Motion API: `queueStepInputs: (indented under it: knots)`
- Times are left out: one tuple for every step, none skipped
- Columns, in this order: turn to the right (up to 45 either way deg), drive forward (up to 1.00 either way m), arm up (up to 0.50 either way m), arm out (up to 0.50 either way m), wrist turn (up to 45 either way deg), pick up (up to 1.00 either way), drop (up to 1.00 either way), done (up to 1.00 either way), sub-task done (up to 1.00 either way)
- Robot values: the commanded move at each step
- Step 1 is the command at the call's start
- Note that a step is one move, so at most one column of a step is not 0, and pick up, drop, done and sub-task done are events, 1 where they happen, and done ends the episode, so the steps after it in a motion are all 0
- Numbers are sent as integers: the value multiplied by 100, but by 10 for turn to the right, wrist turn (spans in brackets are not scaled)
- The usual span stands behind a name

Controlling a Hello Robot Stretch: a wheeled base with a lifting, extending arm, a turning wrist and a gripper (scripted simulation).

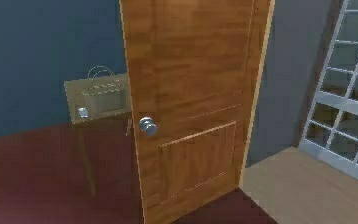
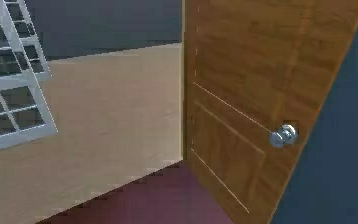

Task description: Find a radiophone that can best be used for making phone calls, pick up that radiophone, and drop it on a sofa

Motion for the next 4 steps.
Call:
queueStepInputs:
  knots:
    - [450, 0, 0, 0, 0, 0, 0, 0, 0]
    - [330, 0, 0, 0, 0, 0, 0, 0, 0]
    - [0, 100, 0, 0, 0, 0, 0, 0, 0]
    - [30, 0, 0, 0, 0, 0, 0, 0, 0]
